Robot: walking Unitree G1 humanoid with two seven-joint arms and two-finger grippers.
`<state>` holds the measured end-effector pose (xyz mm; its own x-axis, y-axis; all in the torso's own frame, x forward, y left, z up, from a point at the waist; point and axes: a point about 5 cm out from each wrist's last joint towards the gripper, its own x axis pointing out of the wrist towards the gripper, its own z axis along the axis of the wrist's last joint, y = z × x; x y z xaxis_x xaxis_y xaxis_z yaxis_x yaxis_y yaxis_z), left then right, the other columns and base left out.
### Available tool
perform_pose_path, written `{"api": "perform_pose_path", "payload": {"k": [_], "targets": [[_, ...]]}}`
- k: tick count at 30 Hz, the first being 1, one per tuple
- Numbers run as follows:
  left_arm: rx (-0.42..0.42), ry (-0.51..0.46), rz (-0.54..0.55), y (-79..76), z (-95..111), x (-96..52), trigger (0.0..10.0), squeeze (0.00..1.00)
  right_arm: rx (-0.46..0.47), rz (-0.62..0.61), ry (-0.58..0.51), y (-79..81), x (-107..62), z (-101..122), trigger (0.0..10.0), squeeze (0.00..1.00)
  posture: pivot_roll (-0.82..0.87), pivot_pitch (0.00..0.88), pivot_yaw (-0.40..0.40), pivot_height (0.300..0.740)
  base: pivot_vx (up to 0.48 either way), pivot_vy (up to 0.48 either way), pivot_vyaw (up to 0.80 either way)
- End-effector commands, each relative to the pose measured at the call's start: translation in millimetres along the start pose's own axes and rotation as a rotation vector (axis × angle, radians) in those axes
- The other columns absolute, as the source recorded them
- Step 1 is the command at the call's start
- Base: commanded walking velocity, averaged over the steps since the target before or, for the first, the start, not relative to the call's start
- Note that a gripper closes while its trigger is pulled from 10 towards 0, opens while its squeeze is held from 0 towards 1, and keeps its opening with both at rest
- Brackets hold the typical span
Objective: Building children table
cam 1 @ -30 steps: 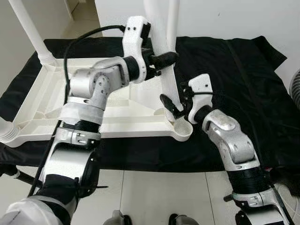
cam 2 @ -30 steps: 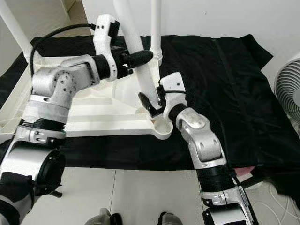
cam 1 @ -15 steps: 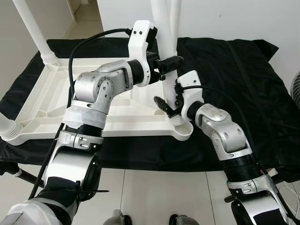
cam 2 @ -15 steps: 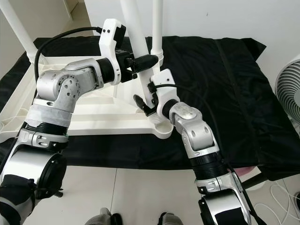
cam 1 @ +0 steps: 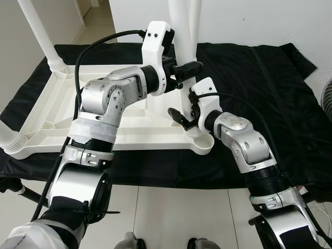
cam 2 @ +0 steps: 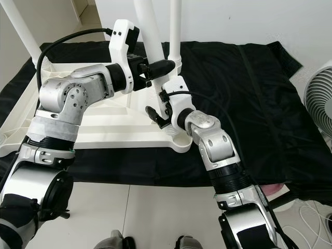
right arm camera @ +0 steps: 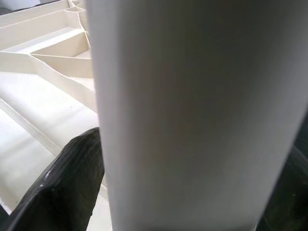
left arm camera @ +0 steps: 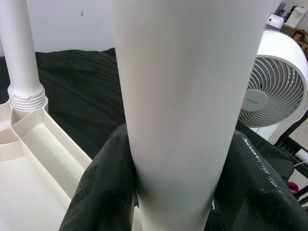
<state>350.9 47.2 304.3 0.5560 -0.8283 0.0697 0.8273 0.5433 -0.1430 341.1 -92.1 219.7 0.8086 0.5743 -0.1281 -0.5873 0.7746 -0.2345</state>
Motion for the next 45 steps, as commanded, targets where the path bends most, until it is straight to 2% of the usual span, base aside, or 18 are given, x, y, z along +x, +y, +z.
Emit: {"api": "perform_pose_path", "payload": {"k": [1, 4, 5, 8, 9, 16, 19, 20, 22, 23, 24, 25, 29, 30, 31, 34, 37, 45], "targets": [[-0.006, -0.004, -0.041, -6.3, 0, 2.0, 10.0, 0.0, -0.024, 0.023, -0.004, 4.7, 3.1, 5, 5.0, 0.0, -0.12, 0.053, 0.05, 0.74, 0.0, 0.0, 0.0], [-0.005, -0.002, -0.04, -5.8, 0, 1.9, 10.0, 0.0, -0.039, 0.026, -0.01, 5.1, 3.4, 7, 4.7, 0.0, -0.12, 0.055, 0.051, 0.74, 0.0, 0.0, 0.0], [-0.005, -0.002, -0.039, -5.8, -1, 1.9, 10.0, 0.0, -0.031, 0.028, -0.009, 5.4, 3.2, 7, 3.2, 0.0, -0.12, 0.055, 0.051, 0.74, 0.0, 0.0, 0.0], [-0.006, -0.002, -0.039, -6.0, -1, 1.9, 10.0, 0.0, -0.021, 0.031, -0.008, 5.8, 2.9, 7, 3.2, 0.0, -0.12, 0.055, 0.051, 0.74, 0.0, 0.0, 0.0], [-0.004, -0.004, -0.039, -6.2, -1, 2.1, 10.0, 0.0, 0.001, 0.024, -0.004, 5.4, 2.8, 7, 0.0, 0.0, -0.12, 0.057, 0.05, 0.74, 0.0, 0.0, 0.0], [0.038, -0.012, -0.036, -6.6, 2, 2.3, 10.0, 0.0, 0.046, -0.014, -0.002, 0.0, 3.2, 6, 0.0, 0.0, -0.12, 0.062, 0.054, 0.74, 0.0, 0.0, 0.0], [0.01, -0.015, -0.058, -7.9, 2, 1.5, 10.0, 0.0, 0.046, -0.041, -0.009, -2.4, 3.4, 7, 0.0, 0.0, -0.12, 0.062, 0.054, 0.74, 0.0, 0.0, 0.0], [-0.011, -0.028, -0.088, -10.4, 3, 0.0, 10.0, 1.0, 0.047, -0.056, -0.015, -3.3, 3.7, 7, 0.2, 0.0, -0.12, 0.065, 0.055, 0.74, 0.0, 0.0, 0.0], [-0.024, -0.037, -0.109, -12.2, 4, -1.1, 10.0, 1.0, 0.047, -0.065, -0.02, -3.8, 4.0, 8, 0.2, 0.0, -0.12, 0.065, 0.055, 0.74, 0.0, 0.0, 0.0], [-0.023, -0.046, -0.117, -13.5, 5, -2.0, 10.0, 1.0, 0.051, -0.076, -0.022, -4.4, 4.4, 7, 8.0, 0.0, -0.12, 0.065, 0.055, 0.74, 0.0, 0.0, 0.0], [-0.023, -0.046, -0.117, -13.5, 5, -2.0, 10.0, 1.0, 0.051, -0.076, -0.022, -4.4, 4.4, 7, 8.0, 0.0, -0.12, 0.065, 0.055, 0.74, 0.0, 0.0, 0.0], [-0.021, -0.054, -0.118, -13.9, 6, -2.6, 10.0, 1.0, 0.056, -0.093, -0.025, -5.5, 4.8, 7, 10.0, 0.0, -0.12, 0.065, 0.055, 0.74, 0.0, 0.0, 0.0], [-0.004, -0.079, -0.103, -13.6, 11, -4.8, 10.0, 1.0, 0.082, -0.143, -0.042, -10.2, 5.7, 8, 10.0, 0.0, -0.11, 0.072, 0.053, 0.74, 0.0, 0.0, 0.0], [-0.009, -0.087, -0.099, -13.4, 13, -5.4, 10.0, 0.96, 0.09, -0.152, -0.051, -11.2, 5.8, 9, 10.0, 0.0, -0.11, 0.072, 0.053, 0.74, 0.0, 0.0, 0.0], [-0.005, -0.111, -0.107, -14.6, 16, -6.7, 10.0, 0.0, 0.101, -0.163, -0.054, -12.3, 6.0, 9, 10.0, 0.0, -0.11, 0.072, 0.053, 0.74, 0.0, 0.0, 0.0], [-0.021, -0.149, -0.133, -18.6, 22, -9.4, 10.0, 0.0, 0.125, -0.187, -0.053, -14.3, 6.6, 8, 10.0, 0.0, -0.1, 0.074, 0.052, 0.74, 0.0, 0.0, 0.0], [-0.001, -0.168, -0.121, -19.4, 24, -11.0, 10.0, 0.0, 0.136, -0.211, -0.064, -15.8, 7.0, 7, 10.0, 0.0, -0.1, 0.074, 0.052, 0.74, 0.0, 0.0, 0.0], [0.018, -0.184, -0.01, -8.9, 12, -17.3, 10.0, 0.0, 0.178, -0.32, -0.167, -24.8, 0.0, 8, 10.0, 0.0, -0.1, 0.076, 0.051, 0.74, 0.0, 0.0, 0.0]]}}
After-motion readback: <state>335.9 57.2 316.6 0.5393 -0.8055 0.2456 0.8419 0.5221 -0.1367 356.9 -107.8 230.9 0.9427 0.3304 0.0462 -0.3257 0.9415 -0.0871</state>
